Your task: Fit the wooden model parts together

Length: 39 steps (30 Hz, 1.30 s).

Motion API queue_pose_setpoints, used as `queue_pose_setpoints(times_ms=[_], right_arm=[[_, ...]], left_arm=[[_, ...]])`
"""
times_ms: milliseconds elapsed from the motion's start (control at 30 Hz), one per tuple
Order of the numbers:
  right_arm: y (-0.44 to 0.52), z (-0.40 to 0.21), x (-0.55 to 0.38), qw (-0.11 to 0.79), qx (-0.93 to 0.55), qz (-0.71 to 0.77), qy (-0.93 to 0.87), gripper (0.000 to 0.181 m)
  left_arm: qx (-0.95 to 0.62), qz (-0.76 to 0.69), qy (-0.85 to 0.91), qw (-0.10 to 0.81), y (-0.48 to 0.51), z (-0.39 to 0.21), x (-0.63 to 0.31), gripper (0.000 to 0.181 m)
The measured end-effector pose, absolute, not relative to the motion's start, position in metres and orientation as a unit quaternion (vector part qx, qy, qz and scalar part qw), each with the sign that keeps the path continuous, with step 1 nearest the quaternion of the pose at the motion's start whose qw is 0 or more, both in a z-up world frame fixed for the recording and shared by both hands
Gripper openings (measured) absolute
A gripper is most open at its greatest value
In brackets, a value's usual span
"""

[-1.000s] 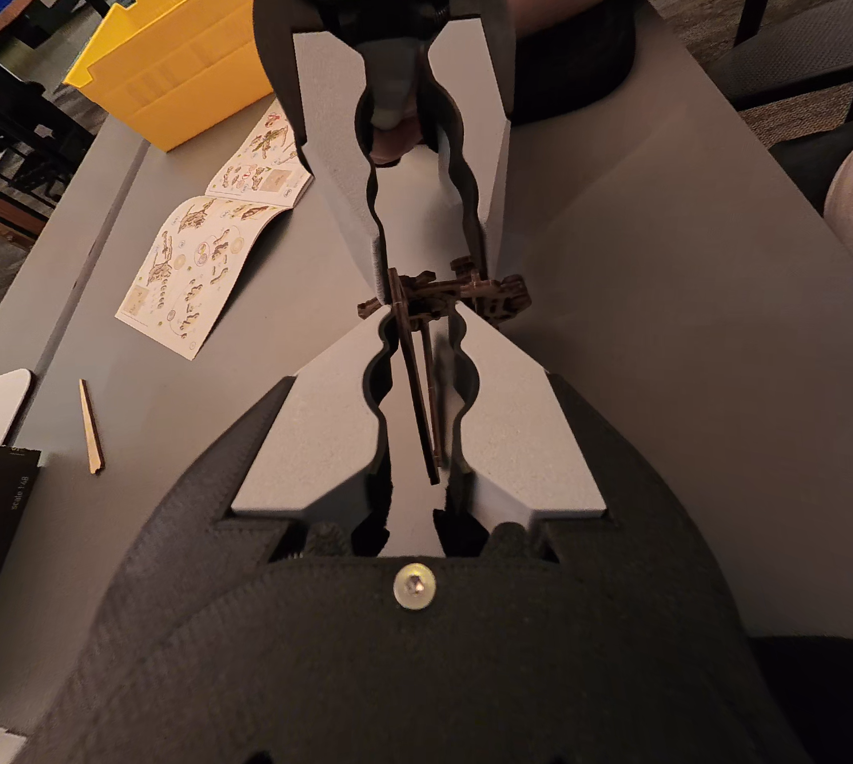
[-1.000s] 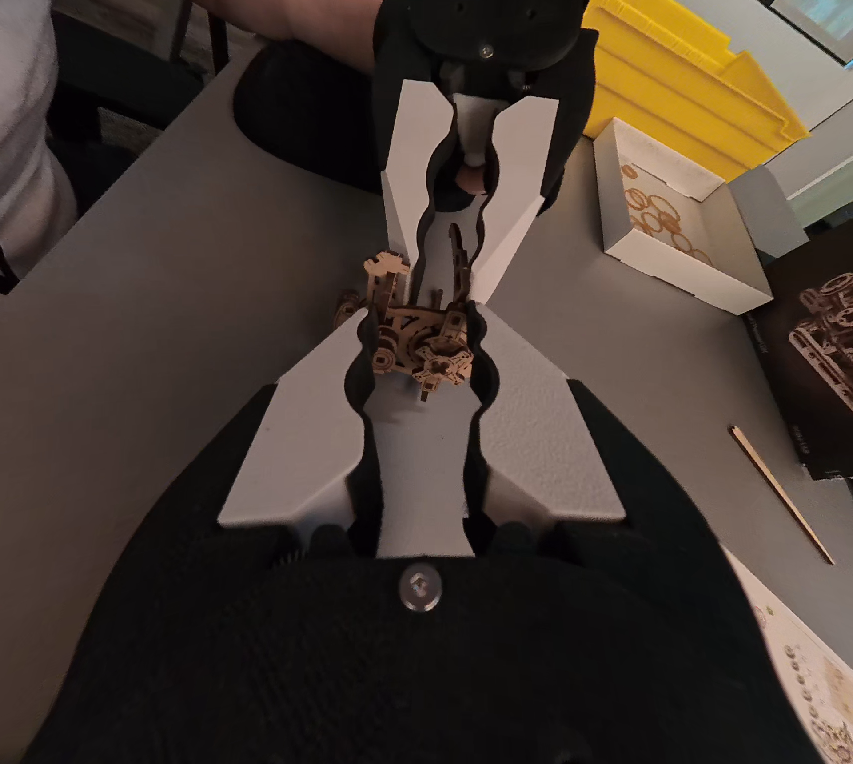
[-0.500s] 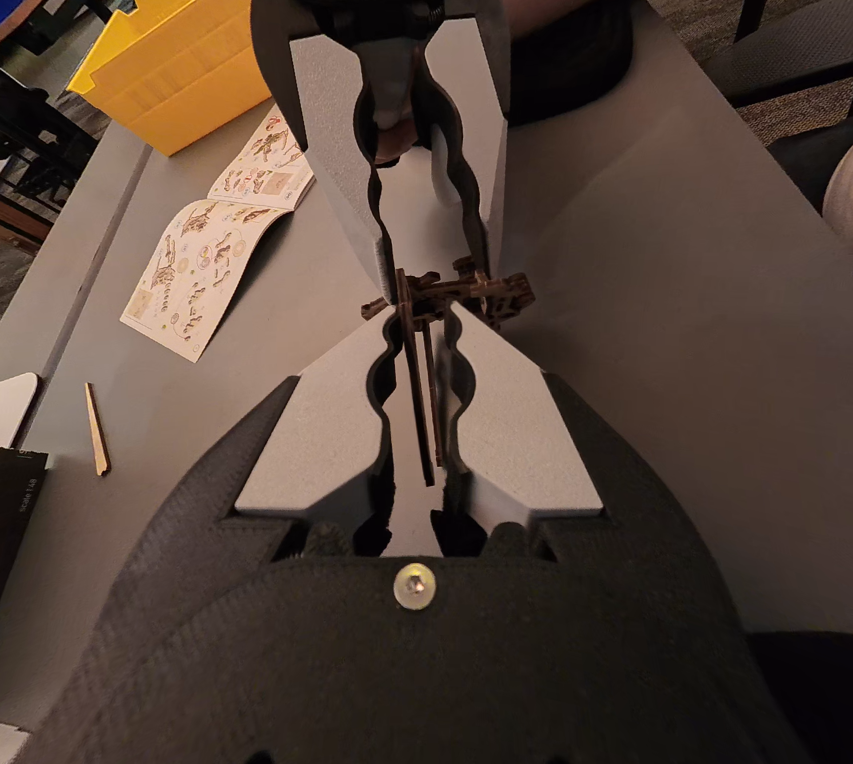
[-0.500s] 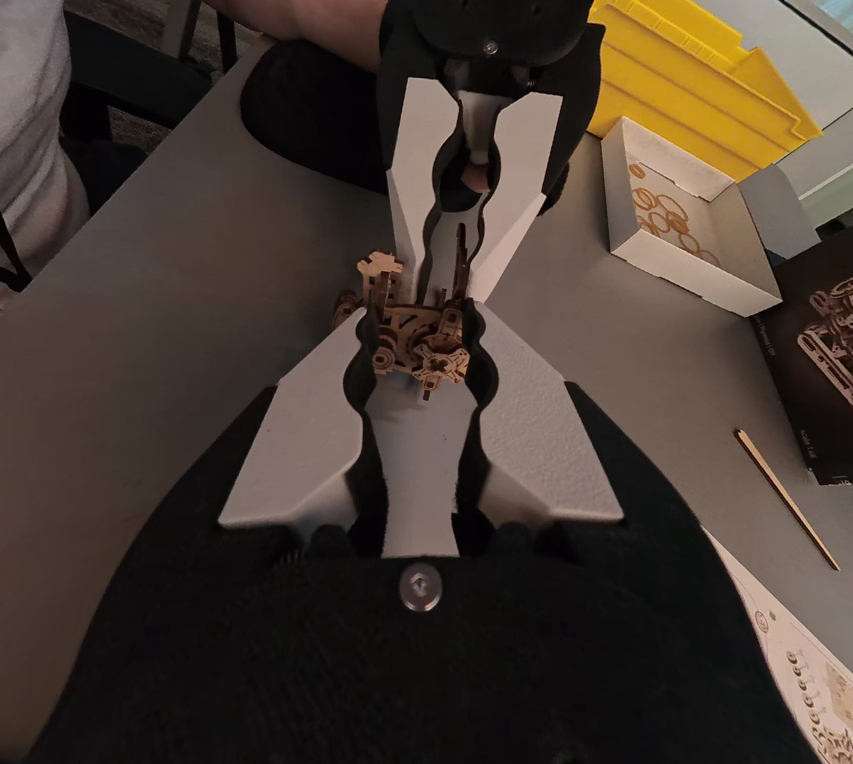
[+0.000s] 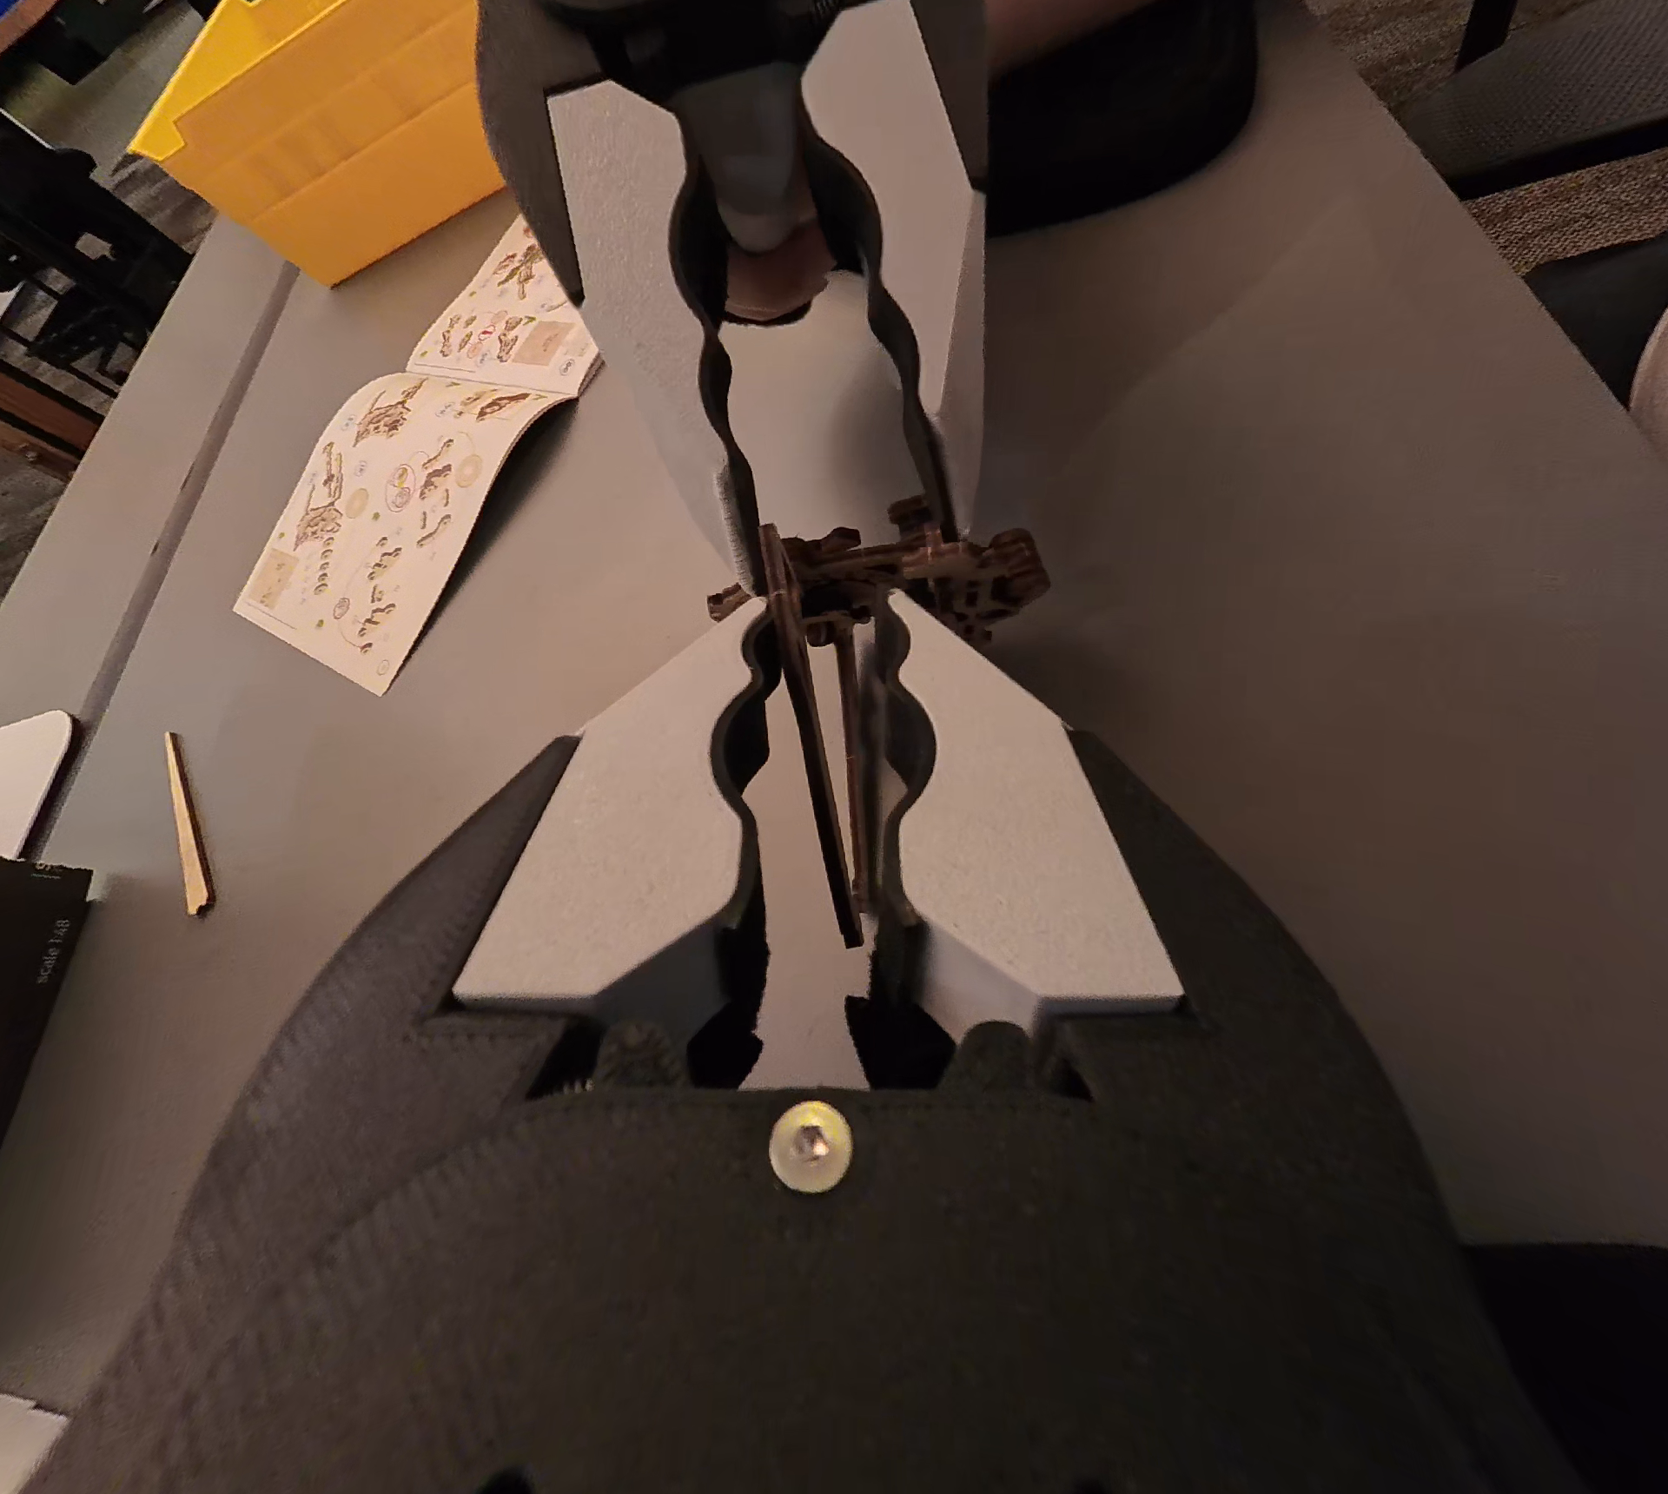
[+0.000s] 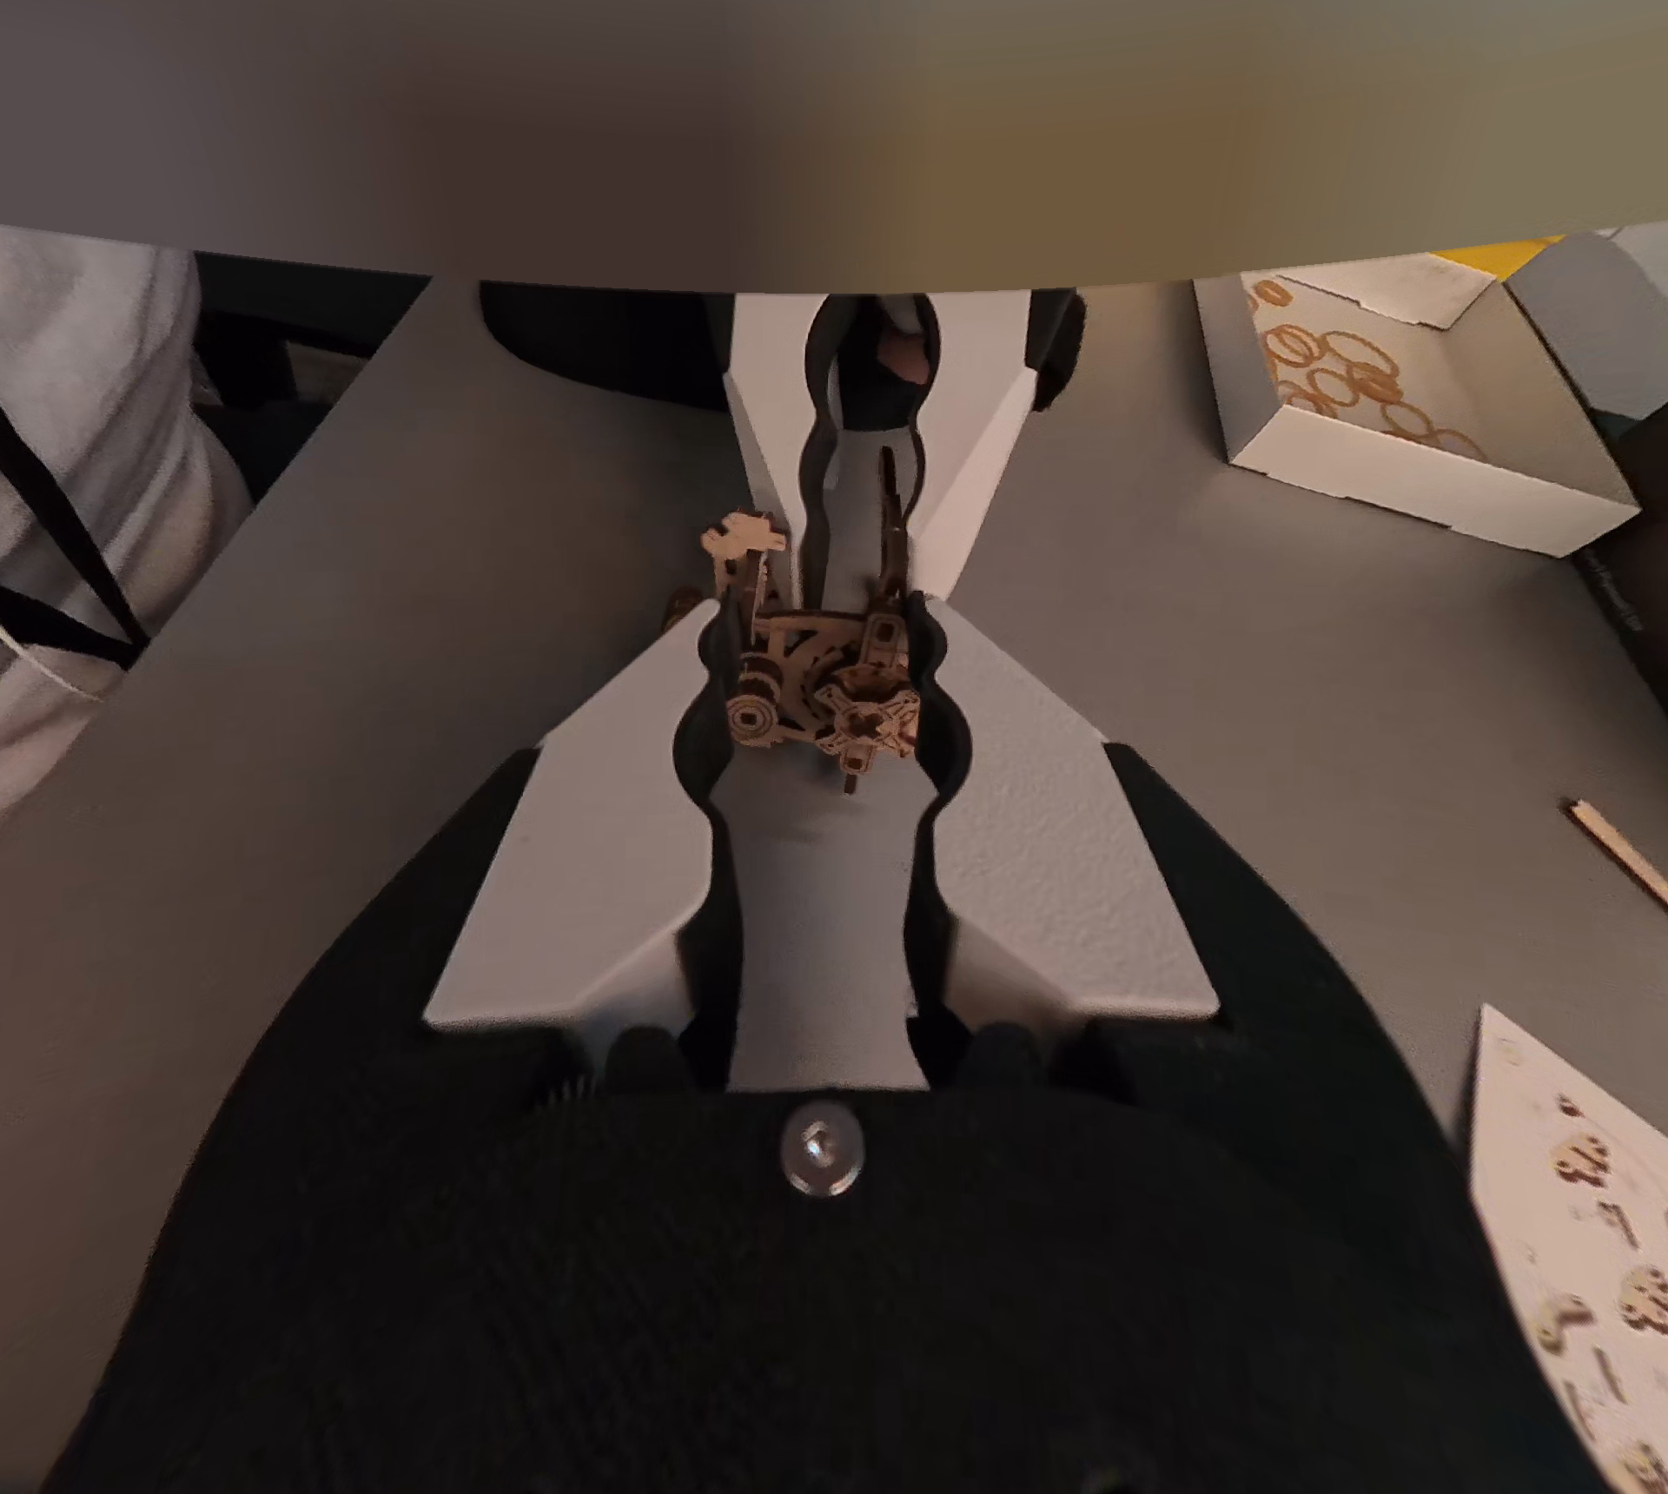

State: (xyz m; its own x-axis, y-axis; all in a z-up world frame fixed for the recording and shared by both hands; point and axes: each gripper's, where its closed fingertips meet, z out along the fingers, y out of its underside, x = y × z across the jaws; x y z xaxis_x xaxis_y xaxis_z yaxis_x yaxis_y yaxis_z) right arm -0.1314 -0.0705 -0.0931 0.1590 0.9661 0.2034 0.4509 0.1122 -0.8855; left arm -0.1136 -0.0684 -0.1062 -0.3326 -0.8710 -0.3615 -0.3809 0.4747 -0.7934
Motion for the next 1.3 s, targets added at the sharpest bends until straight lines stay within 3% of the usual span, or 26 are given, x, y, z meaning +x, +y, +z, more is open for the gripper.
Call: queue_pose_setpoints(times_ms=[1300], right_arm=[[-0.0615,-0.0927,-0.1329,0.471,-0.640,0.252,-0.552,0.037]], left_arm=[[-0.438,-0.289,0.747,0.408,-0.0590,-0.1071,-0.1119,0.018]])
